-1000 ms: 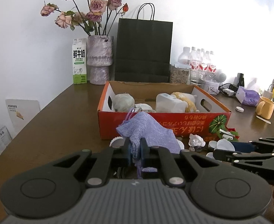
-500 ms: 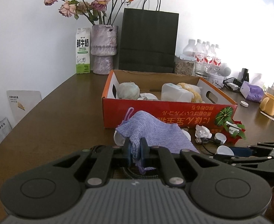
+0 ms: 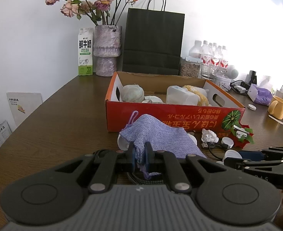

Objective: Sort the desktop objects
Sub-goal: 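Lift the purple cloth toward the box with the left gripper while the right holds the cap, then carry cloth and cap over the box and open both grippers to drop them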

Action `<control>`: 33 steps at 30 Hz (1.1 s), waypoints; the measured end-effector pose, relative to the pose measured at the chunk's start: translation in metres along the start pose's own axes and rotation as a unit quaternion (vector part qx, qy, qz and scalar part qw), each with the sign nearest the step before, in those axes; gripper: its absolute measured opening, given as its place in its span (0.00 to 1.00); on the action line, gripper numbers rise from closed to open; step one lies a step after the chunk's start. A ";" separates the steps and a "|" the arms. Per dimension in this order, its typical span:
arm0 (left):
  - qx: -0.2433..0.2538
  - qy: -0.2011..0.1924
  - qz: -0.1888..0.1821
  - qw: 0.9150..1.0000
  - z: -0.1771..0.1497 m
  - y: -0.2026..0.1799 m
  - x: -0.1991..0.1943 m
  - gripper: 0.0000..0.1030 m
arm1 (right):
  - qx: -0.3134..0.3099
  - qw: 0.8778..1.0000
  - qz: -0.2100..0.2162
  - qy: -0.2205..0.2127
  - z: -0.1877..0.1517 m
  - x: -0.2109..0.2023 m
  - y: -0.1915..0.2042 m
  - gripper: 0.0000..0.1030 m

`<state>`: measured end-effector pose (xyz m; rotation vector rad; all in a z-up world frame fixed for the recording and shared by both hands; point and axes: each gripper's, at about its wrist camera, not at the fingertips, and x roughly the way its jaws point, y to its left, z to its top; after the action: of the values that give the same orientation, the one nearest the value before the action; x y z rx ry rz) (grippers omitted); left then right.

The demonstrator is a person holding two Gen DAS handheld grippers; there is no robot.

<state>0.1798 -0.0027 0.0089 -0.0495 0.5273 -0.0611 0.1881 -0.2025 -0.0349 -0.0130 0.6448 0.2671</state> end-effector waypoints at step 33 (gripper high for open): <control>-0.030 -0.092 -0.076 0.992 0.122 -0.022 0.049 0.09 | -0.007 0.993 -0.013 -0.115 0.117 0.015 -0.023 0.38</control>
<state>0.2821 -0.0246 0.0911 -0.1518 0.3409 -0.1878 0.2746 -0.2105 0.0486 -0.0033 0.4140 0.2442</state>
